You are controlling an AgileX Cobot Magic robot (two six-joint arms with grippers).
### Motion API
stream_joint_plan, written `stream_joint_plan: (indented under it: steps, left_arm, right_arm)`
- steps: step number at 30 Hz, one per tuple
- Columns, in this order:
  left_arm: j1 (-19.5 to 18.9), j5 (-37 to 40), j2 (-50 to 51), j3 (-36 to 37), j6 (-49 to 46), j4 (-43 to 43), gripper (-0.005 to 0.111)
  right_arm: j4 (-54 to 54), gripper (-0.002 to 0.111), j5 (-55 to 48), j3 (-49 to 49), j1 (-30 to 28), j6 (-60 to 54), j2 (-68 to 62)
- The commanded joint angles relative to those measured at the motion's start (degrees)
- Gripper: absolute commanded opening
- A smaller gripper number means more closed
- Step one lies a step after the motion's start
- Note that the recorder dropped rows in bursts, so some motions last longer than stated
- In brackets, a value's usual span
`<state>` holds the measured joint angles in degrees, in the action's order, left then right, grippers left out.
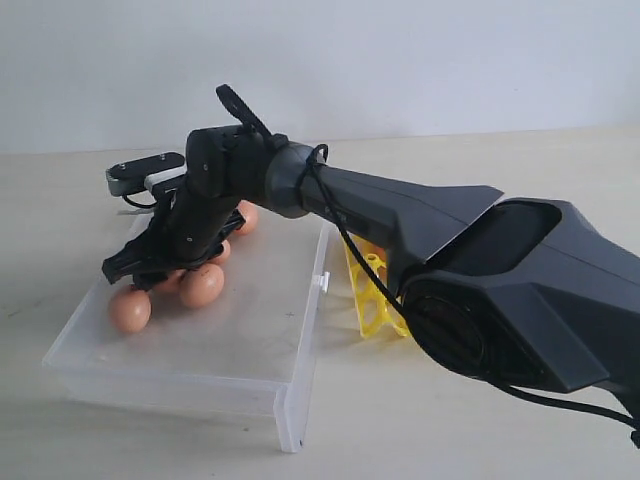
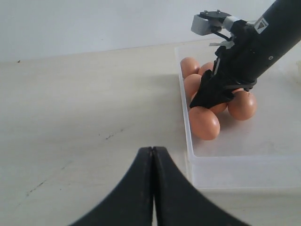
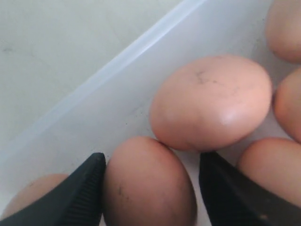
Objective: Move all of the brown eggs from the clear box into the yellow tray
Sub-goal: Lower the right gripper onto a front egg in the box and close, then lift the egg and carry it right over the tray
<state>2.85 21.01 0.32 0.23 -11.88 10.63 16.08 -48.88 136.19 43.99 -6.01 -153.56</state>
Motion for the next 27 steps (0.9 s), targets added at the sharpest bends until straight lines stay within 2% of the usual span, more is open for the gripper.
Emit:
stream_joint_plan:
  steps: [1, 5, 7, 10, 11, 21, 27]
  left_arm:
    - [-0.1, -0.6, -0.3, -0.2, 0.1, 0.1, 0.000]
    - [-0.1, -0.6, -0.3, -0.2, 0.1, 0.1, 0.000]
    - [-0.1, -0.6, -0.3, -0.2, 0.1, 0.1, 0.000]
    - [-0.1, -0.6, -0.3, -0.2, 0.1, 0.1, 0.000]
    - [-0.1, -0.6, -0.3, -0.2, 0.1, 0.1, 0.000]
    - [-0.1, -0.6, -0.3, -0.2, 0.1, 0.1, 0.000]
    - [-0.1, -0.6, -0.3, -0.2, 0.1, 0.1, 0.000]
  right_arm:
    - [0.9, 0.055, 1.6, 0.1, 0.3, 0.1, -0.2]
    - [1.2, 0.052, 2.0, 0.1, 0.3, 0.1, 0.0]
    - [1.3, 0.040, 2.0, 0.1, 0.3, 0.1, 0.1]
    - [1.3, 0.005, 2.0, 0.1, 0.3, -0.4, 0.5]
    - [1.3, 0.001, 1.9, 0.1, 0.3, -1.0, 0.8]
    - [-0.8, 0.000, 5.9, 0.1, 0.7, -3.0, 9.3]
    - [-4.2, 0.000, 5.5, -2.5, 3.2, -4.1, 15.0]
